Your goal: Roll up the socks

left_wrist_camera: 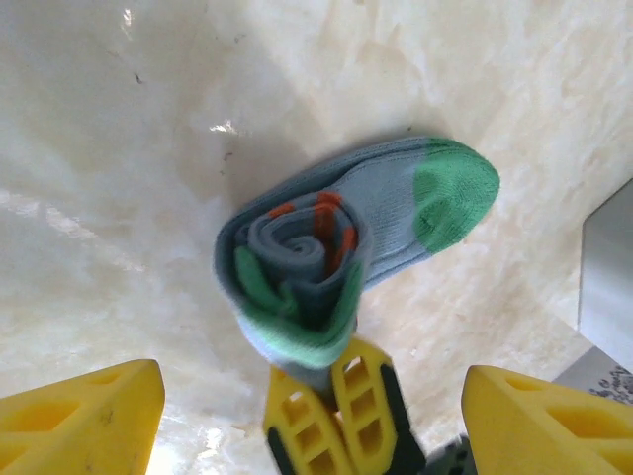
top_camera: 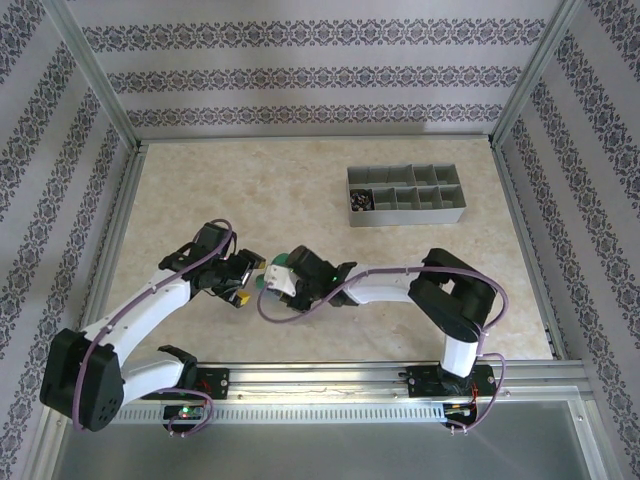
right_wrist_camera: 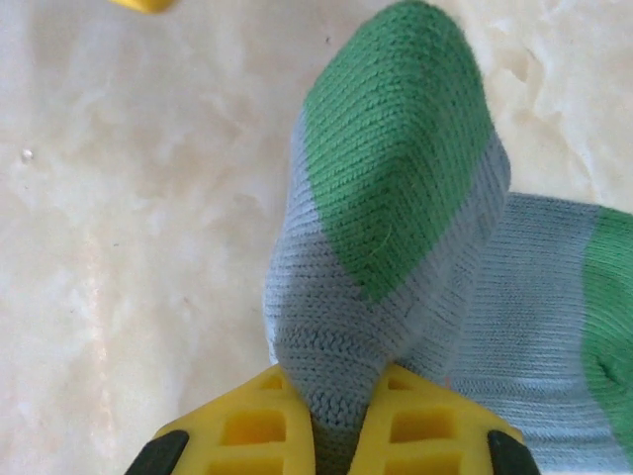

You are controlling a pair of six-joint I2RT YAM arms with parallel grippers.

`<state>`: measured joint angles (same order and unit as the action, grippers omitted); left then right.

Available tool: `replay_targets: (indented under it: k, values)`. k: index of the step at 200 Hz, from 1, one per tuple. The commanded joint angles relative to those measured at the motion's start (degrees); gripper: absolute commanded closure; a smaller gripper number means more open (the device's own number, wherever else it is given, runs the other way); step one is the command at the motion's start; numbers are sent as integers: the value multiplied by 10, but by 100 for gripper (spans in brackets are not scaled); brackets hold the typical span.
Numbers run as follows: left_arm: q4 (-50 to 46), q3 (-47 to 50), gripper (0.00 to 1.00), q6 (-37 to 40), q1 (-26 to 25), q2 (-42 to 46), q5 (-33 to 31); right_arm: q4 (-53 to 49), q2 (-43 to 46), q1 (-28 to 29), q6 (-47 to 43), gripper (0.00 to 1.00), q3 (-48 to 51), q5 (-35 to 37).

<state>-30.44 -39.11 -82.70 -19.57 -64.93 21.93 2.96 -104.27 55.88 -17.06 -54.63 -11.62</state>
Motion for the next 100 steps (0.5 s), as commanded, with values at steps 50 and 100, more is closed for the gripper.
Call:
replay_targets:
  k: [50, 100]
  values:
    - [30, 29, 31, 8, 10, 15, 33, -171, -103, -118, 84, 100, -15, -245]
    - [128, 38, 31, 2, -20, -36, 43, -293, -195, -167, 112, 100, -108, -268]
